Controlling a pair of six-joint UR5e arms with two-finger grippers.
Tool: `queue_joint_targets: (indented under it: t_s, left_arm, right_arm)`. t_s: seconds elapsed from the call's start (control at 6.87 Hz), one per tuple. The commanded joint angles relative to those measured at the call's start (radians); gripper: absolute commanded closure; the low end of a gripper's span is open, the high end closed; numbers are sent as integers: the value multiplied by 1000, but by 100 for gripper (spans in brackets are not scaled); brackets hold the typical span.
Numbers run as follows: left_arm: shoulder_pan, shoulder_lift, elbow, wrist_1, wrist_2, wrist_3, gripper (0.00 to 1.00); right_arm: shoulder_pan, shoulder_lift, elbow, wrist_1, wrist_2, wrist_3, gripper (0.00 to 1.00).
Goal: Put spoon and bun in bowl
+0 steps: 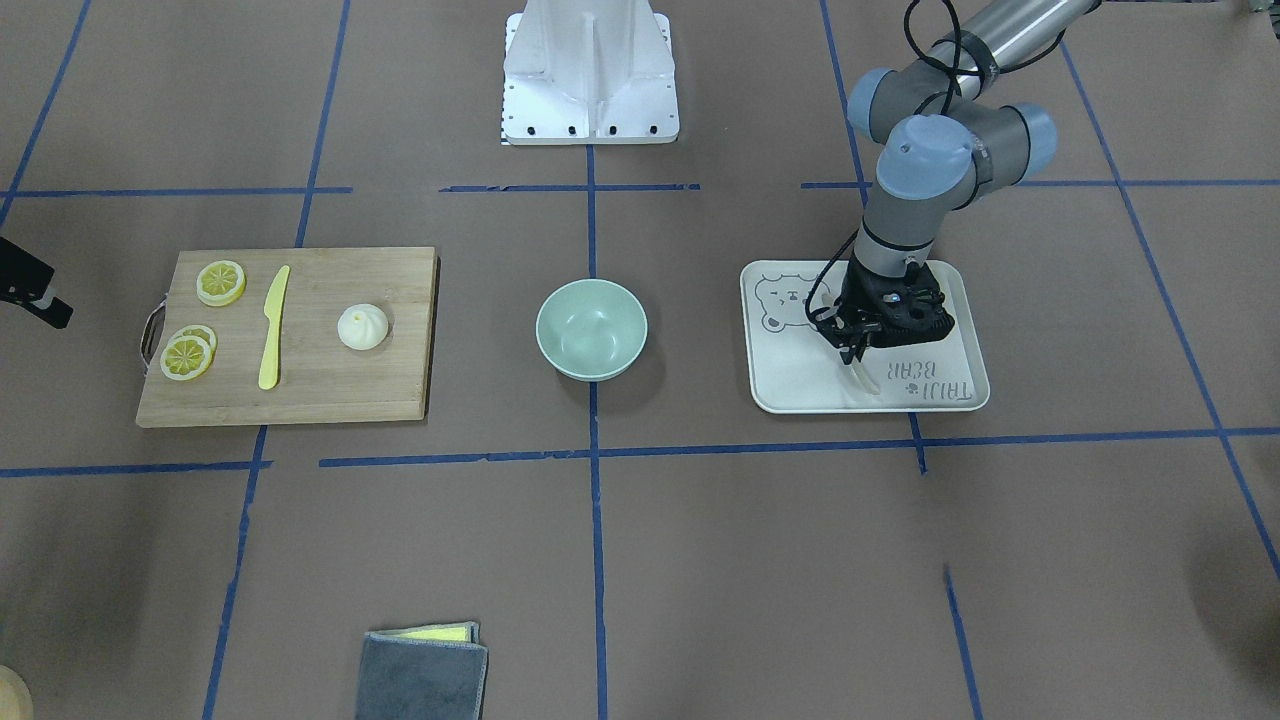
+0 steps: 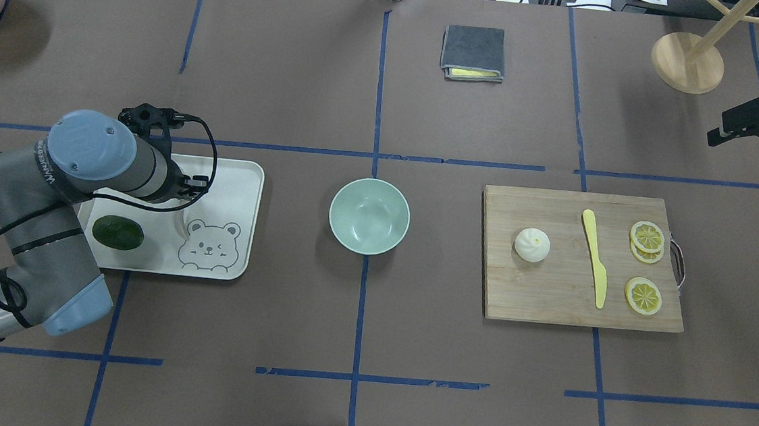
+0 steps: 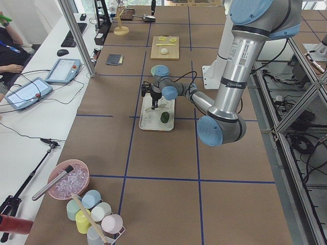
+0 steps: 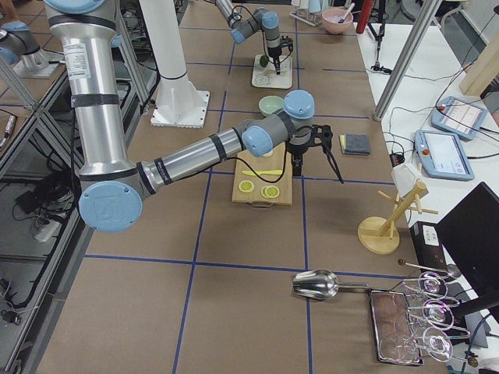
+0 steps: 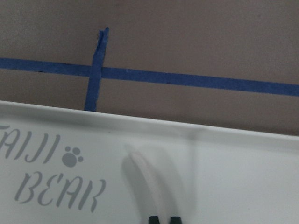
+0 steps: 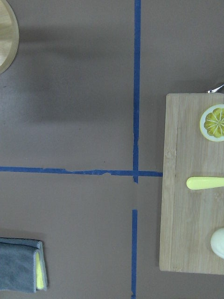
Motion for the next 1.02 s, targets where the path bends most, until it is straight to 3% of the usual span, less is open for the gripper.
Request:
queue_joint_targets:
  t_s: [0.0, 0.29, 0.73, 0.87]
  left_arm:
    - [-11, 1, -63, 28, -3, 3, 100]
    - [-16, -86, -143, 187, -8, 2, 100]
    - [-5, -331, -29, 169, -11, -191, 100]
    - [-4, -352, -4, 102, -11, -242, 100]
  right_arm:
    - [-45, 9, 1, 2, -30, 47, 0]
    - [-170, 69, 18, 2, -138, 203, 0]
    - [-383, 156, 7, 2, -342, 373, 0]
    - [-439, 173, 6, 2, -391, 420, 0]
